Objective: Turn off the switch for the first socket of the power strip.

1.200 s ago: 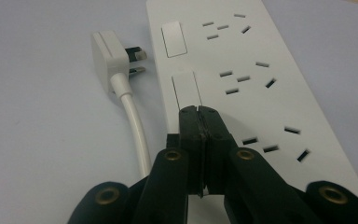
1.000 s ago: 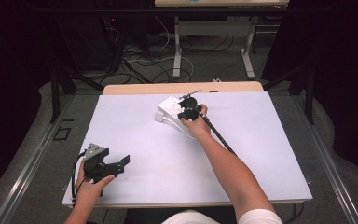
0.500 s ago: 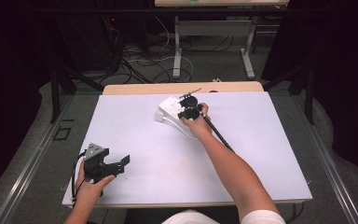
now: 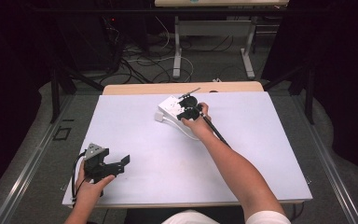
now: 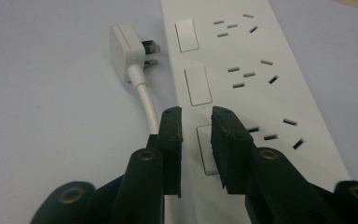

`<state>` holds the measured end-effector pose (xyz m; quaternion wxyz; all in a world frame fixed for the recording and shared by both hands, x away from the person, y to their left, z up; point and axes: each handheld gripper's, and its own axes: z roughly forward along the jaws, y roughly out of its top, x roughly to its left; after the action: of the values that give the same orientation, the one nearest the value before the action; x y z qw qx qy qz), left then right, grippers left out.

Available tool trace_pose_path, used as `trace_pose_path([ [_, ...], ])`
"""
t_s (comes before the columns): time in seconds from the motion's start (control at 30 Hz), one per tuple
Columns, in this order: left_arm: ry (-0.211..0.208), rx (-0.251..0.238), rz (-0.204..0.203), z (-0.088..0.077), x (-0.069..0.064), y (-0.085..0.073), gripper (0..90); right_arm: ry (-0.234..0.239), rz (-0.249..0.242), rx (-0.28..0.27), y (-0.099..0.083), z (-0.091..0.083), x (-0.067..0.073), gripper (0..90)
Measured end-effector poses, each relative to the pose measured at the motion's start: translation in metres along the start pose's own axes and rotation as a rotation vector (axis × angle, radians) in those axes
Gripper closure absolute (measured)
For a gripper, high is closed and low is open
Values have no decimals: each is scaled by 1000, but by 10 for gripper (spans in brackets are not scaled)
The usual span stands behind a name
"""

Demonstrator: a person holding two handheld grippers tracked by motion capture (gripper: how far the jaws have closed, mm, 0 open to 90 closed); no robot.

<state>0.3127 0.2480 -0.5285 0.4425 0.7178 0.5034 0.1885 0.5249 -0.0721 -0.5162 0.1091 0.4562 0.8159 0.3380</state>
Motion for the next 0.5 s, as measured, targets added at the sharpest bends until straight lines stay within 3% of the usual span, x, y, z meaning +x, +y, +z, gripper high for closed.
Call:
trace_pose_path([
  [0.17, 2, -3, 4, 0, 0, 0, 63, -14, -9, 36, 0, -4, 2, 662],
  [0.27, 1, -1, 2, 0, 0, 0, 63, -1, -16, 22, 0, -6, 3, 627],
  [0.4, 1, -2, 3, 0, 0, 0, 63, 8, -9, 55, 1, -11, 5, 580],
  [0.47, 2, 0, 2, 0, 0, 0, 63, 18, 0, 39, 0, -11, 6, 553],
  [0.5, 3, -4, 5, 0, 0, 0, 63, 25, -17, 41, 0, -11, 6, 539],
])
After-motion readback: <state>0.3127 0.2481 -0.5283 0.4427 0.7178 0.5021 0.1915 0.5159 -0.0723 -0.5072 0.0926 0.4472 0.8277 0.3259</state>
